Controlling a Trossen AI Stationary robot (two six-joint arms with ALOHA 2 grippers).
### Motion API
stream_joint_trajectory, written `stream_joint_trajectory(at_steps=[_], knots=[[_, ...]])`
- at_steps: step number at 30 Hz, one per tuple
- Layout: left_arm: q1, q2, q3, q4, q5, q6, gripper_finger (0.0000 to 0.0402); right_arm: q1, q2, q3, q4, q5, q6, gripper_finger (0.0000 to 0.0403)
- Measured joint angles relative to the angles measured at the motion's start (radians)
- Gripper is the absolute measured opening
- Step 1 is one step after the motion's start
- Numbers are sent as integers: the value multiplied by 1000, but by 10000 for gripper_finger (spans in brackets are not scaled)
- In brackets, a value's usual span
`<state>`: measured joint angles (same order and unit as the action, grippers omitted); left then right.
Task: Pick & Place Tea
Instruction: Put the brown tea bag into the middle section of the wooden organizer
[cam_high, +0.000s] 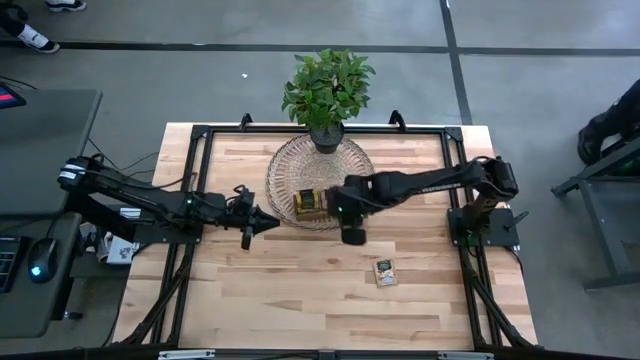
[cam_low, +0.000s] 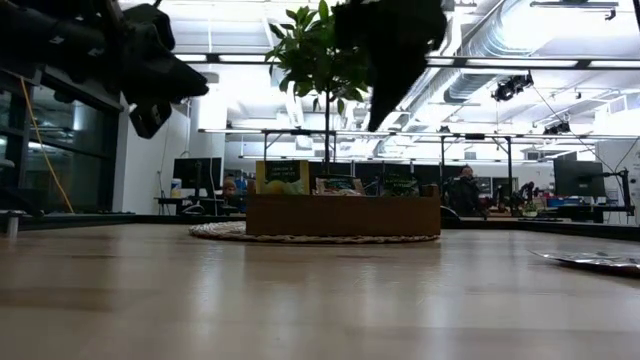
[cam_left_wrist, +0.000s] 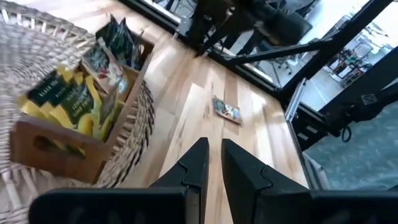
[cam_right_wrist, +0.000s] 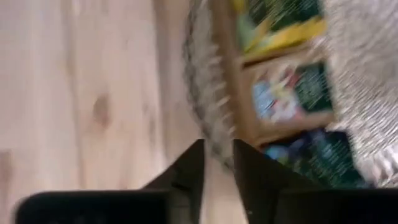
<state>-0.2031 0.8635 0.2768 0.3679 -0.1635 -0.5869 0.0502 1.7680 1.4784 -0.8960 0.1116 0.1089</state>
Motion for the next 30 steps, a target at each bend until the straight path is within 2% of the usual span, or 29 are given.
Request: stream_joint_trajectory(at_steps=[3, 4, 7, 11, 14, 19, 25, 30], knots=[[0, 84, 0, 100, 9, 0, 42, 52, -20, -4, -59, 17, 30, 20], [0, 110, 0, 134, 21, 0, 42, 69, -29, -8, -69, 25, 47, 11], [0, 190, 9, 197, 48, 0, 42, 121, -68, -45, -86, 57, 154, 13], [0, 267, 41, 211, 92, 1, 42, 218, -171, -160, -76, 105, 331, 4], [0, 290, 67, 214, 135, 11, 42, 307, -264, -267, -57, 145, 512, 2], [0, 293, 94, 213, 149, 48, 42, 463, -375, -413, 12, 201, 795, 1], [0, 294, 98, 199, 149, 50, 42, 613, -382, -492, 70, 229, 1028, 1], [0, 294, 98, 175, 151, 40, 42, 681, -347, -528, 114, 235, 1122, 1]])
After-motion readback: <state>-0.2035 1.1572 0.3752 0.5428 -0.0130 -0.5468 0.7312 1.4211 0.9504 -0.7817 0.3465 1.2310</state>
